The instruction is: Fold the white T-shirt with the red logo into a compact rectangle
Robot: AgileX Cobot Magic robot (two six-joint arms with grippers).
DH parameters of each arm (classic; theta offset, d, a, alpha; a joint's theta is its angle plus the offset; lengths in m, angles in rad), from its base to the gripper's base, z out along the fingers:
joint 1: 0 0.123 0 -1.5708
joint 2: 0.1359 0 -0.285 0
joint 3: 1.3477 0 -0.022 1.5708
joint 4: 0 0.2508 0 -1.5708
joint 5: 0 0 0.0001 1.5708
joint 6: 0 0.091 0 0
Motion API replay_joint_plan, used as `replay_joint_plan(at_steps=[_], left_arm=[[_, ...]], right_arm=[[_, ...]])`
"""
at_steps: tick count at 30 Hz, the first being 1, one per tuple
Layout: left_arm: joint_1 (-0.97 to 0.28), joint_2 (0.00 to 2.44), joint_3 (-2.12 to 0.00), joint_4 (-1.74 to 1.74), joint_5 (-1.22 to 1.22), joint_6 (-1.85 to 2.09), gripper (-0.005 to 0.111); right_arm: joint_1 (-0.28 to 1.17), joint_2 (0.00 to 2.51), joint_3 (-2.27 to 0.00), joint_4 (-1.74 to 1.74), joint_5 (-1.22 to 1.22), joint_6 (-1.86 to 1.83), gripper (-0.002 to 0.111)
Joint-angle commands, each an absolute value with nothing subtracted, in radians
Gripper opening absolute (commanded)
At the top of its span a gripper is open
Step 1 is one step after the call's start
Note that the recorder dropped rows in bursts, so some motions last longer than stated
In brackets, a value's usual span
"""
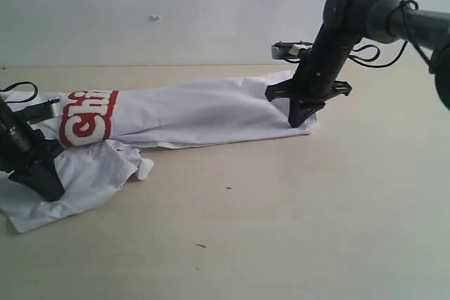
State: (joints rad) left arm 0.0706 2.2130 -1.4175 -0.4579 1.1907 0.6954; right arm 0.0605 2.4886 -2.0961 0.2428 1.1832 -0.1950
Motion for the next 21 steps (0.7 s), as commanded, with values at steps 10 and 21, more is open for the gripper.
replay_joint_plan(at_steps=[10, 21], left_arm=[[0.068, 1.927, -1.231, -0.720, 1.065, 0.916, 0.000], [0.070, 1.780, -1.189, -0.875, 0.742, 0.932, 0.000]], right_arm=[[0.050, 1.989, -1.495, 0.217, 0.723, -0.204, 0.000], [0.057, 2.058, -1.488, 0.283, 0.473, -0.180, 0.000]])
